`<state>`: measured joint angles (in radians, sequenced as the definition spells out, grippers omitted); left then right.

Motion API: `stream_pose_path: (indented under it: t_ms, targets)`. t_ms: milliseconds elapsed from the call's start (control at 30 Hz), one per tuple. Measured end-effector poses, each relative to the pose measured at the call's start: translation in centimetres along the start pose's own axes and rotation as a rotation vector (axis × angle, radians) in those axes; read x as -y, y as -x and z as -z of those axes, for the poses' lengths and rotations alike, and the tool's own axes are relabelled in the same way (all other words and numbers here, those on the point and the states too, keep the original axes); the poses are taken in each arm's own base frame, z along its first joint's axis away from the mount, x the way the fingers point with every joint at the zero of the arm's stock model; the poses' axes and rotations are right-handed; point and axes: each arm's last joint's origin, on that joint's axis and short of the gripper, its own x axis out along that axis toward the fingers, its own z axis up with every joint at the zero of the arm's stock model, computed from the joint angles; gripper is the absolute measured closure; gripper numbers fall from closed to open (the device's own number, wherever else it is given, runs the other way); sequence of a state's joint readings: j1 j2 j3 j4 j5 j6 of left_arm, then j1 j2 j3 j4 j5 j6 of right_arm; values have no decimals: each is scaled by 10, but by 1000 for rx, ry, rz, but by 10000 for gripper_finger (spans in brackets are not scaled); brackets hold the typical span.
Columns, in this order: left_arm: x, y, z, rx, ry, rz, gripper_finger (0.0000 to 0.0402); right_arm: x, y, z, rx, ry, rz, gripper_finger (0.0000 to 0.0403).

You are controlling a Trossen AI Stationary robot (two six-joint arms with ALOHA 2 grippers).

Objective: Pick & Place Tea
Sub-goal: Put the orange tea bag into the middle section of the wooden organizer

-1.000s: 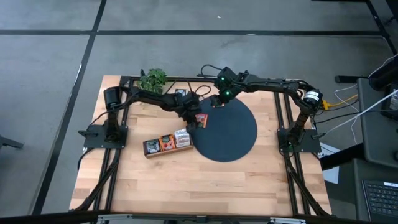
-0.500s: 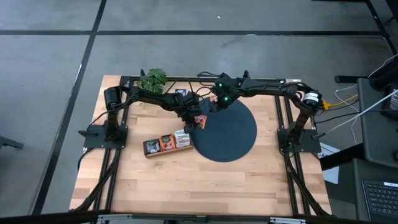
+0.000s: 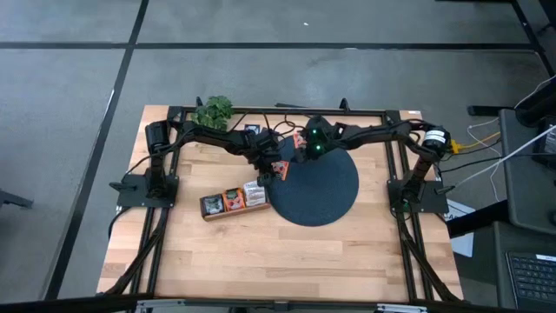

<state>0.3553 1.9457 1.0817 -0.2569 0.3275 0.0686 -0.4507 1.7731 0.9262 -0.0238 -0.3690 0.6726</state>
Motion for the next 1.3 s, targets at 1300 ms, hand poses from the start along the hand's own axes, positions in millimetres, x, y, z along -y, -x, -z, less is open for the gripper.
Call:
stream_pose_path:
  t_ms: [1300]
  targets:
    - [-1,-1,-6,62,29,-20,400,0,-40,-8,-30,6,-140,238]
